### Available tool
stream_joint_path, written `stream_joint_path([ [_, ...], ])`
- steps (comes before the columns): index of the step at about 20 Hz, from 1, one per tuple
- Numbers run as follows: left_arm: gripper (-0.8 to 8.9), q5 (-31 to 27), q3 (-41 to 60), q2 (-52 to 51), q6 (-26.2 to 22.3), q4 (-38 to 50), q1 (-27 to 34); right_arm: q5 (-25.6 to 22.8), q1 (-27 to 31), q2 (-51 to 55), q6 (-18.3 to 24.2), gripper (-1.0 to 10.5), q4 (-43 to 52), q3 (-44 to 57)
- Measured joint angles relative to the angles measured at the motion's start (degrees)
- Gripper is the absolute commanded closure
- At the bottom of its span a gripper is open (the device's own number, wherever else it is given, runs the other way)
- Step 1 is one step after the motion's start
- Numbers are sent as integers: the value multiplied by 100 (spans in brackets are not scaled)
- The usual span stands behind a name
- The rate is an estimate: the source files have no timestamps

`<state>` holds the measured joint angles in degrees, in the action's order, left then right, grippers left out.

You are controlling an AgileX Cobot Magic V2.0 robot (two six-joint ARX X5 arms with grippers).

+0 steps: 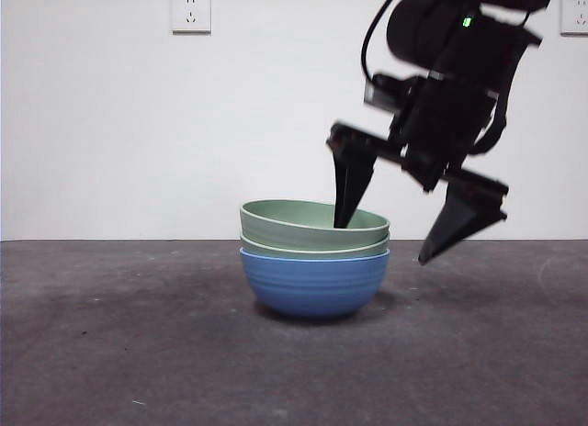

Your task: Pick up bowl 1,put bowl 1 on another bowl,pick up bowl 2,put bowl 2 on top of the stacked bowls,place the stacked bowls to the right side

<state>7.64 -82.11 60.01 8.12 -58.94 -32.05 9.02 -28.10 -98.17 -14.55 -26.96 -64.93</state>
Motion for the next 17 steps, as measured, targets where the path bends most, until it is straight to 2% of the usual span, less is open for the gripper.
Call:
stream_joint_path([
  [5,440,0,0,0,0,2,0,380,4,-293,-70,896,103,0],
  [6,440,0,0,0,0,2,0,407,4,-291,-70,938,155,0],
  [17,440,0,0,0,0,24,0,433,94,31,-37,959,212,-26],
])
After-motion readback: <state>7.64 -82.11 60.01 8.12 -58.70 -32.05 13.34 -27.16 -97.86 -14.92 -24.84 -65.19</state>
